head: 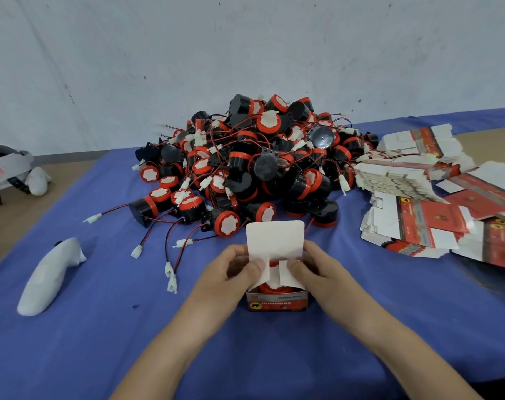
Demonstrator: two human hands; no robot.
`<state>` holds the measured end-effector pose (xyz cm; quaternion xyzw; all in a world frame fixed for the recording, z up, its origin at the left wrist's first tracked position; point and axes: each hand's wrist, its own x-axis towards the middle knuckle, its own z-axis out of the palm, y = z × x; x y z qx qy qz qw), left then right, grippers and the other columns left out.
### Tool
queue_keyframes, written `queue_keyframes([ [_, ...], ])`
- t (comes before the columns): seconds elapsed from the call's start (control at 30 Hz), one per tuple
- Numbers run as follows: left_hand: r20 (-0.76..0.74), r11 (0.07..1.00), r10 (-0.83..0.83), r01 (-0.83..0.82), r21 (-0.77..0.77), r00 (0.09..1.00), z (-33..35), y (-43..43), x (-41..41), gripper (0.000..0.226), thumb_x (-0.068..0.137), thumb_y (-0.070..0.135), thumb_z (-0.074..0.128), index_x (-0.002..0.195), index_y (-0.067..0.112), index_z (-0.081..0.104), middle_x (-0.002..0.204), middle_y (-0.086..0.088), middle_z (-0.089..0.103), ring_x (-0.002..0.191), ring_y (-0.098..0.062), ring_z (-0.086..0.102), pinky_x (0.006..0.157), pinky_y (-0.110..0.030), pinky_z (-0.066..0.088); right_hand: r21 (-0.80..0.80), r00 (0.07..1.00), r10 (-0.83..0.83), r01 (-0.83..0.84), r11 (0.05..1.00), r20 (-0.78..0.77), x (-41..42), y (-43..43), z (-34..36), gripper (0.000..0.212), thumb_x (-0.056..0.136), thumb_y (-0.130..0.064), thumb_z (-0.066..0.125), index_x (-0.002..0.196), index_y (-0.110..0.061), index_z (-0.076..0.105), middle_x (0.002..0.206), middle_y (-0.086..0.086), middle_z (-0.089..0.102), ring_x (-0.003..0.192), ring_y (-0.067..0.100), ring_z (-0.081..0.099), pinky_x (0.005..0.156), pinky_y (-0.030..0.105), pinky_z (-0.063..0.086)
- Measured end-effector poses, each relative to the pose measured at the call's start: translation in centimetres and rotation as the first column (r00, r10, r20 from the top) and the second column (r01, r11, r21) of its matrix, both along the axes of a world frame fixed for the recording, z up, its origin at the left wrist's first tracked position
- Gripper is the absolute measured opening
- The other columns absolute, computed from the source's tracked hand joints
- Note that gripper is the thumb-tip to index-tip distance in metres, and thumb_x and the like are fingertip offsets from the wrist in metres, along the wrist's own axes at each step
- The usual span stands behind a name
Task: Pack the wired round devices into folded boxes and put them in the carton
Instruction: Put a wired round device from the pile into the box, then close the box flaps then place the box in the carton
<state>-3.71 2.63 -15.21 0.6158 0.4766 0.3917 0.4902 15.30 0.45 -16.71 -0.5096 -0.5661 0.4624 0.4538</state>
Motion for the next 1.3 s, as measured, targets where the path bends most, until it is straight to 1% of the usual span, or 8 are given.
queue_keyframes([
  [0.13, -0.052, 0.999, -0.025, 0.027, 0.036, 0.998, -0.1, -0.1, 0.4, 0.018, 0.099, 0.016, 0.059, 0.11, 0.03, 0.064, 0.1, 0.024, 0.072, 0.093, 0.006, 0.066, 0.07, -0.008, 0.05, 0.018, 1.0, 0.005, -0.005, 1.0, 0.017, 0.0, 0.3, -0.4, 0.027, 0.105, -0.015, 0.051, 0.115, -0.037, 0.062, 0.103, 0.002, 0.074, 0.102, 0.024, 0.067, 0.087, 0.037, 0.057],
  [0.3, -0.011, 1.0, -0.028, 0.027, -0.009, 1.0, -0.2, 0.1, 0.4, 0.019, 0.099, 0.014, 0.059, 0.11, 0.029, 0.066, 0.101, 0.013, 0.075, 0.094, -0.005, 0.07, 0.071, -0.015, 0.053, 0.033, 1.0, 0.006, -0.006, 0.999, 0.011, 0.2, 0.4, -0.6, 0.029, 0.104, -0.015, 0.053, 0.109, -0.04, 0.066, 0.101, -0.003, 0.075, 0.1, 0.02, 0.069, 0.083, 0.031, 0.059],
  [0.43, 0.038, 0.998, -0.036, 0.038, -0.052, 0.999, -0.2, 0.2, 0.4, 0.022, 0.1, 0.013, 0.059, 0.112, 0.03, 0.066, 0.102, 0.012, 0.076, 0.092, -0.005, 0.071, 0.07, -0.014, 0.053, 0.026, 1.0, 0.016, -0.016, 1.0, 0.011, 0.2, 0.5, -0.7, 0.031, 0.104, -0.017, 0.054, 0.106, -0.045, 0.068, 0.104, -0.001, 0.075, 0.105, 0.025, 0.067, 0.091, 0.045, 0.056],
  [0.67, -0.011, 0.999, -0.011, 0.012, 0.038, 1.0, -0.2, 0.4, 0.5, 0.021, 0.1, 0.011, 0.057, 0.109, 0.027, 0.067, 0.101, 0.011, 0.075, 0.093, -0.001, 0.069, 0.076, -0.016, 0.054, 0.074, 0.996, -0.032, 0.026, 0.997, 0.08, 0.4, 0.6, -0.4, 0.019, 0.102, -0.022, 0.057, 0.106, -0.034, 0.071, 0.099, -0.005, 0.075, 0.098, 0.02, 0.07, 0.084, 0.04, 0.06],
  [0.8, -0.024, 0.995, 0.036, -0.034, 0.095, 0.999, -0.3, 0.3, 0.7, 0.027, 0.099, 0.003, 0.054, 0.09, 0.023, 0.07, 0.083, 0.011, 0.073, 0.074, 0.004, 0.063, 0.06, -0.01, 0.047, 0.127, 0.982, -0.011, -0.013, 0.992, 0.19, 0.8, 0.2, 0.0, 0.018, 0.1, -0.043, 0.056, 0.107, -0.038, 0.072, 0.101, -0.009, 0.073, 0.091, 0.012, 0.069, 0.083, 0.043, 0.058],
  [1.03, 0.007, 0.988, 0.085, -0.085, 0.125, 0.996, -0.5, 0.0, 1.2, 0.041, 0.092, -0.003, 0.054, 0.081, 0.031, 0.075, 0.086, 0.009, 0.074, 0.08, -0.008, 0.069, 0.061, -0.015, 0.051, 0.102, 0.921, 0.113, -0.162, 0.982, 0.372, 2.2, -0.7, 0.0, 0.045, 0.092, -0.07, 0.045, 0.132, -0.053, 0.056, 0.129, -0.027, 0.059, 0.125, 0.0, 0.053, 0.105, 0.033, 0.047],
  [1.17, -0.015, 0.993, 0.054, -0.052, 0.108, 0.998, -0.5, 0.0, 0.9, 0.046, 0.098, -0.002, 0.047, 0.083, 0.029, 0.076, 0.091, 0.009, 0.075, 0.085, -0.011, 0.07, 0.066, -0.02, 0.055, 0.089, 0.867, 0.136, -0.202, 0.975, 0.48, 2.4, -1.4, 0.2, 0.065, 0.077, -0.096, 0.027, 0.135, -0.068, 0.04, 0.144, -0.038, 0.041, 0.137, -0.005, 0.038, 0.114, 0.034, 0.038],
  [1.3, -0.038, 0.995, 0.003, 0.001, 0.099, 0.999, 0.0, 0.1, 0.0, 0.051, 0.101, -0.002, 0.036, 0.089, 0.024, 0.079, 0.098, 0.014, 0.075, 0.097, -0.002, 0.067, 0.082, -0.015, 0.051, 0.044, 0.855, 0.135, -0.181, 0.982, 0.5, 2.6, -1.6, 0.3, 0.073, 0.068, -0.103, 0.016, 0.133, -0.075, 0.033, 0.156, -0.039, 0.022, 0.145, -0.012, 0.019, 0.123, 0.034, 0.024],
])
